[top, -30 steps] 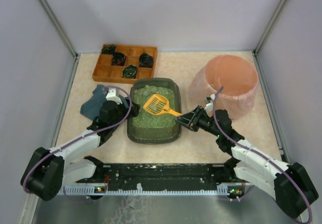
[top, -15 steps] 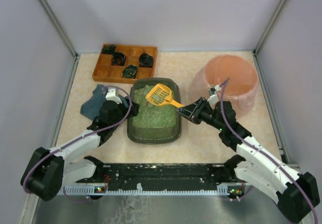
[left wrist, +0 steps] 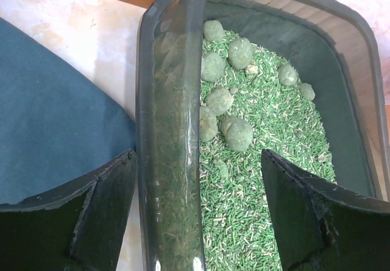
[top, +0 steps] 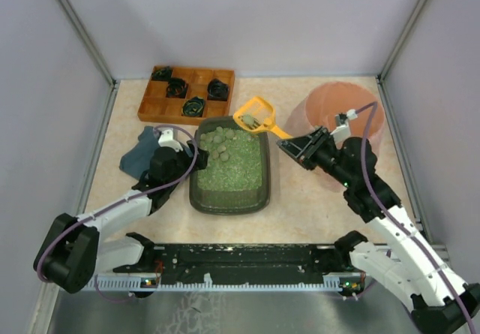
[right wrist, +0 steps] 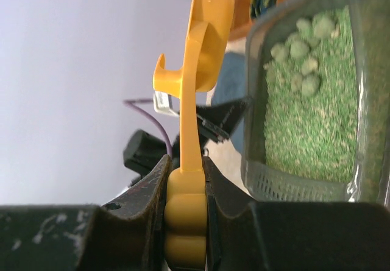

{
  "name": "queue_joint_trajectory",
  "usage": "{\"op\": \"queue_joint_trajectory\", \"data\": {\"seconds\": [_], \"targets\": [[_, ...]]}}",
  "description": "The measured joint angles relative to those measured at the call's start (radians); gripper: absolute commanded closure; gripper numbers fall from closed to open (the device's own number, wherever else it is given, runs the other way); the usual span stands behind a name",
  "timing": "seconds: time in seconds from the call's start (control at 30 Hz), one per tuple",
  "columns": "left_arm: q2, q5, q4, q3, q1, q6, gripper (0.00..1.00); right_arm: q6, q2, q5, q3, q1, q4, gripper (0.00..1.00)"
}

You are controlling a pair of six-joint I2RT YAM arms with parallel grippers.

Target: Clean the litter box

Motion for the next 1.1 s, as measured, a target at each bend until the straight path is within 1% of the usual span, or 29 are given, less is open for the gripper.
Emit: {"op": "queue_joint_trajectory", "data": {"seconds": [0.2,0.47,0.6,0.67,0.77,0.87,1.1], "targets": [[-0.011,0.001,0.006,0.0,0.0,0.001,0.13,-0.035,-0.07,0.144,0.159,-0.031,-0.161,1.0],[-0.01,0.002,0.006,0.0,0.0,0.001,0.13,-0.109,-0.195,0.463,0.296,-0.033,-0.391,1.0],[-0.005,0.008,0.006,0.0,0.0,0.001,0.13,-0.187,-0.232,0.631,0.342,-0.035,-0.502,1.0],[-0.001,0.012,0.006,0.0,0.0,0.001,0.13,-0.241,-0.228,0.689,0.362,-0.036,-0.55,1.0],[0.0,0.014,0.006,0.0,0.0,0.001,0.13,-0.339,-0.198,0.734,0.4,-0.036,-0.623,1.0],[0.0,0.016,0.006,0.0,0.0,0.001,0.13,-0.457,-0.132,0.739,0.455,-0.036,-0.68,1.0],[0.0,0.02,0.006,0.0,0.0,0.001,0.13,-0.753,-0.011,0.713,0.507,-0.036,-0.718,1.0]]}}
